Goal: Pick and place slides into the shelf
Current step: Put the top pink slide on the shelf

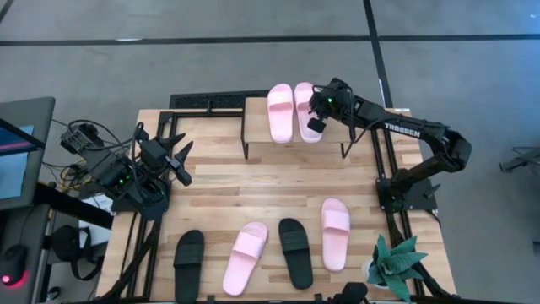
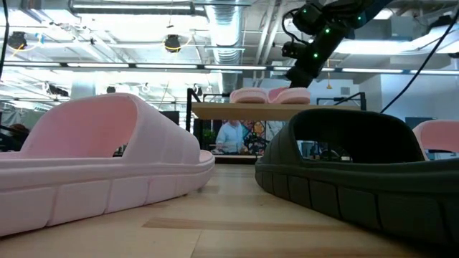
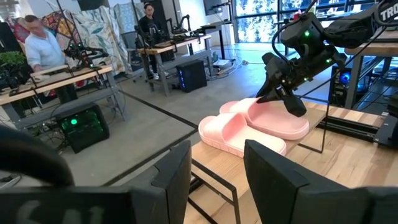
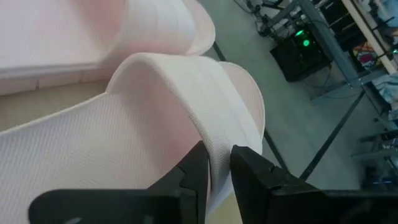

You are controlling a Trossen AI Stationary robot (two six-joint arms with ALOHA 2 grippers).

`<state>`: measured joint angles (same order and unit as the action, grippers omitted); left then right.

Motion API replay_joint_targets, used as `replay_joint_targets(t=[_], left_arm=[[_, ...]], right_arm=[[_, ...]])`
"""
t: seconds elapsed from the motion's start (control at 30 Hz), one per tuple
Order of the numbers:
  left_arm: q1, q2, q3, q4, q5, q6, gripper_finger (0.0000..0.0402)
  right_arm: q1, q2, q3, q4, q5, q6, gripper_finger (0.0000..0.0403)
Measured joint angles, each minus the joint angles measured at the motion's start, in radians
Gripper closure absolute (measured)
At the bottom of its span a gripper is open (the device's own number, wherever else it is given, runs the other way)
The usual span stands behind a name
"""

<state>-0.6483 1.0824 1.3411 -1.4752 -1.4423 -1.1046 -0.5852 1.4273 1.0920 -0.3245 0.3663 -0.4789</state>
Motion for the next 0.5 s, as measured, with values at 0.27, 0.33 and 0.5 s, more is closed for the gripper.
replay_joint_targets(t=[0.27, 0.33, 0.5], left_arm=[[0.0, 0.0, 0.0, 0.0, 0.0, 0.0, 0.0263], [0.0, 0.0, 0.0, 0.0, -0.002, 0.0, 0.0263], [0.0, 0.0, 0.0, 0.0, -0.002, 0.0, 0.0263]], right_arm=[[0.0, 0.0, 0.0, -0.006, -0.021, 0.035, 0.0345], [0.0, 0.0, 0.0, -0.008, -0.025, 0.035, 0.0345], [0.0, 0.0, 0.0, -0.002, -0.027, 0.056, 0.0346]])
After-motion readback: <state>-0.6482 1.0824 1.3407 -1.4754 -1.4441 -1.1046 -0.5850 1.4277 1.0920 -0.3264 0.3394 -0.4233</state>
